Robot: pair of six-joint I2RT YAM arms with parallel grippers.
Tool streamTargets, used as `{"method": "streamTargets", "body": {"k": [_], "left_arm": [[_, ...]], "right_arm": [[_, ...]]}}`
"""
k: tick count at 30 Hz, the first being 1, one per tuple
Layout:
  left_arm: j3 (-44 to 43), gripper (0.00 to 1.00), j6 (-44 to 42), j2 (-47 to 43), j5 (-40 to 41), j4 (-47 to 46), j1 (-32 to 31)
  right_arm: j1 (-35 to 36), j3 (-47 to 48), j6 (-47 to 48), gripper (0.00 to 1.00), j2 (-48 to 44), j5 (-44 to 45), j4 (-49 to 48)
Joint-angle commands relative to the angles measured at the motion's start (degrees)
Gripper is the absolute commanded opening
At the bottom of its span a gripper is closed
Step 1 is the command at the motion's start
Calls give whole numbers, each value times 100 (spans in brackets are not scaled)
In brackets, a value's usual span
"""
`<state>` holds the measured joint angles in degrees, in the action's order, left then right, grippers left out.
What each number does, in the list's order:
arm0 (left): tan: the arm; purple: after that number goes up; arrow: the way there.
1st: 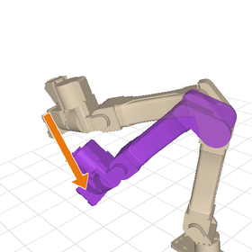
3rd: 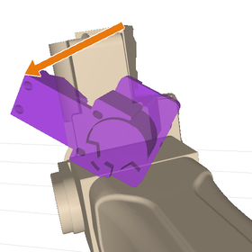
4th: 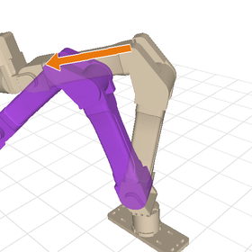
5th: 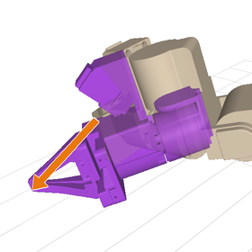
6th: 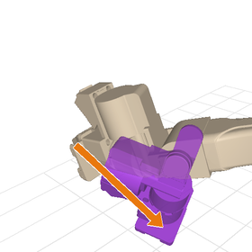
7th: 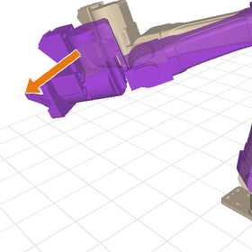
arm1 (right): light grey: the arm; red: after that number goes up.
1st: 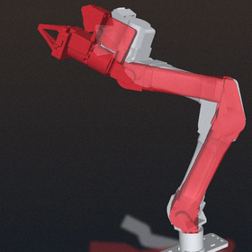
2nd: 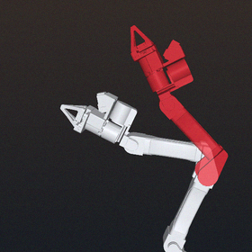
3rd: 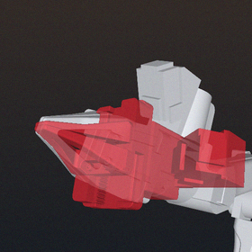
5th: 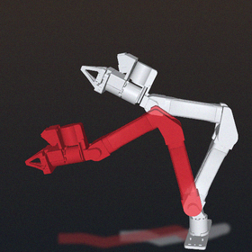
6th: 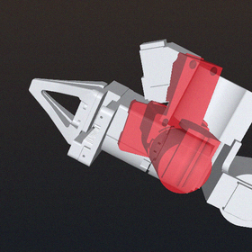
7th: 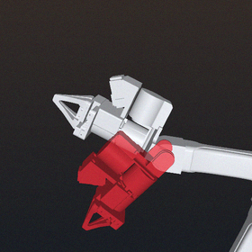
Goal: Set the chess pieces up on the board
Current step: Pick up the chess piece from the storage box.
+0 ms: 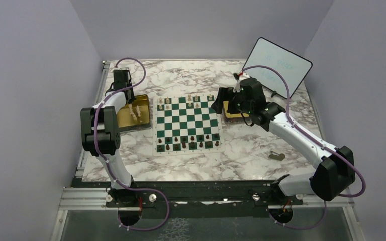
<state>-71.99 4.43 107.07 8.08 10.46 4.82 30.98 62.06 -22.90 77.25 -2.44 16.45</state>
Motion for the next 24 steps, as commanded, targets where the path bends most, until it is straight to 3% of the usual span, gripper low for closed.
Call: {"method": "streamTargets", "body": {"k": [1,13,24], "left_arm": [[-202,9,-121,-116,290,-72,35],[-273,9,20,-173,52,8,33],[-646,9,119,-95,337,569,32]], "right_arm": [[-39,-44,22,100,10,-75,17],[-38,-80,13,100,-6,-90,15],[-39,-73,-13,100,50,-179,-20]]}}
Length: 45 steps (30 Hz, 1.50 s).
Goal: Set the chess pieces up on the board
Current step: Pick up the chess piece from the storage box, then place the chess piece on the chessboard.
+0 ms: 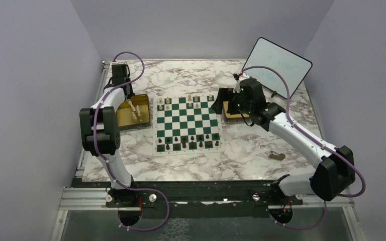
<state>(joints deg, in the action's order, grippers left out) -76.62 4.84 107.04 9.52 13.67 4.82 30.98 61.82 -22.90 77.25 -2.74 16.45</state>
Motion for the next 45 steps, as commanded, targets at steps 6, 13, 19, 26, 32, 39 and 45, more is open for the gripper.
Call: {"method": "streamTargets", "body": {"k": [6,13,19,26,32,39,45], "left_arm": [[-243,9,104,-102,232,328,31],[-398,9,238,-269,-13,662,33],[-327,9,359,-637,-220,908,31],[-300,9,537,-970,-440,1228,33],[-316,9,646,-1176,-618,1433,33],[-305,9,675,-1422,-1157,1454,-7],[-365,8,743,-1657,-1311,1454,-229]], "right_arm": [[-38,-64,4,100,13,-128,-1],[-39,-73,-13,100,18,-163,-18],[-34,-106,-13,100,24,-226,-45],[-34,-154,-45,99,-51,-300,-76],[-35,-162,-75,97,-53,-476,-127],[-36,-181,-110,96,-103,-669,-196],[-35,-287,-122,96,-221,-665,-202]]}}
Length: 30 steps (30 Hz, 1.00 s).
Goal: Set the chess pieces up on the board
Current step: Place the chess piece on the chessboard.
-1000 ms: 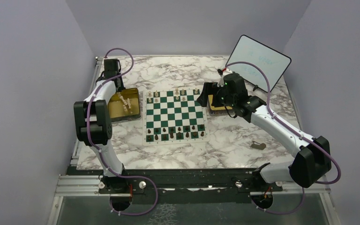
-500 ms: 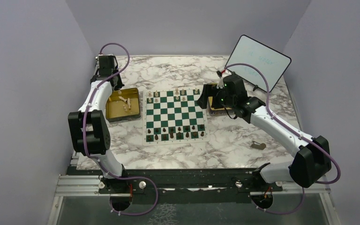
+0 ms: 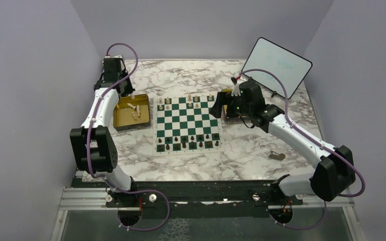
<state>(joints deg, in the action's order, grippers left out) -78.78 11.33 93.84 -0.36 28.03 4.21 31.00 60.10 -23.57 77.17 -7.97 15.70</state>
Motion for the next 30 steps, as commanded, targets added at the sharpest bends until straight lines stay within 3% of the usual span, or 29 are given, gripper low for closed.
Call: {"method": "streamTargets", "body": {"k": [1,9,16,30], "left_arm": [[-173,8,113,-344,-324,20,-257],[-387,8,200,-199,229,-200,-1374],[-923,8,197,477,594,-396,-2153],[-1209,8,168,1764,913,-987,-2565]], "right_arm": [[-39,-126,-59,96,-227,-136,-121],[-38,-152,-34,98,-389,0,47],[-33,-264,-33,98,-559,133,89],[-37,-245,1,98,-537,256,206]]}}
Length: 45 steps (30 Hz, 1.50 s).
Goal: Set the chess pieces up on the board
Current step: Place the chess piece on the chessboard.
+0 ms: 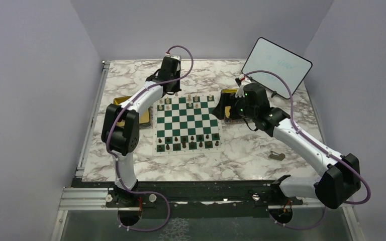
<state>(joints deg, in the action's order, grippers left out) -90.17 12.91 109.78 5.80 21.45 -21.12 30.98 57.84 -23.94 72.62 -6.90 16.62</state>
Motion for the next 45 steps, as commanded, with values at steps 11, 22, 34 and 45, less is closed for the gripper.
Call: {"method": "streamTargets", "body": {"k": [11,22,34,45], "left_arm": [[621,9,-253,186,416,-1124,-41],[945,8,-271,247,373,-1459,-39],[1080,8,-315,406,304,-1721,-41],[1216,8,-376,481,303,-1922,-41]], "right_arm": [[-32,31,96,98,-34,222,175],[-36,70,122,98,-10,237,209],[-35,102,187,99,-8,320,270],[-34,170,256,99,24,364,315]]}}
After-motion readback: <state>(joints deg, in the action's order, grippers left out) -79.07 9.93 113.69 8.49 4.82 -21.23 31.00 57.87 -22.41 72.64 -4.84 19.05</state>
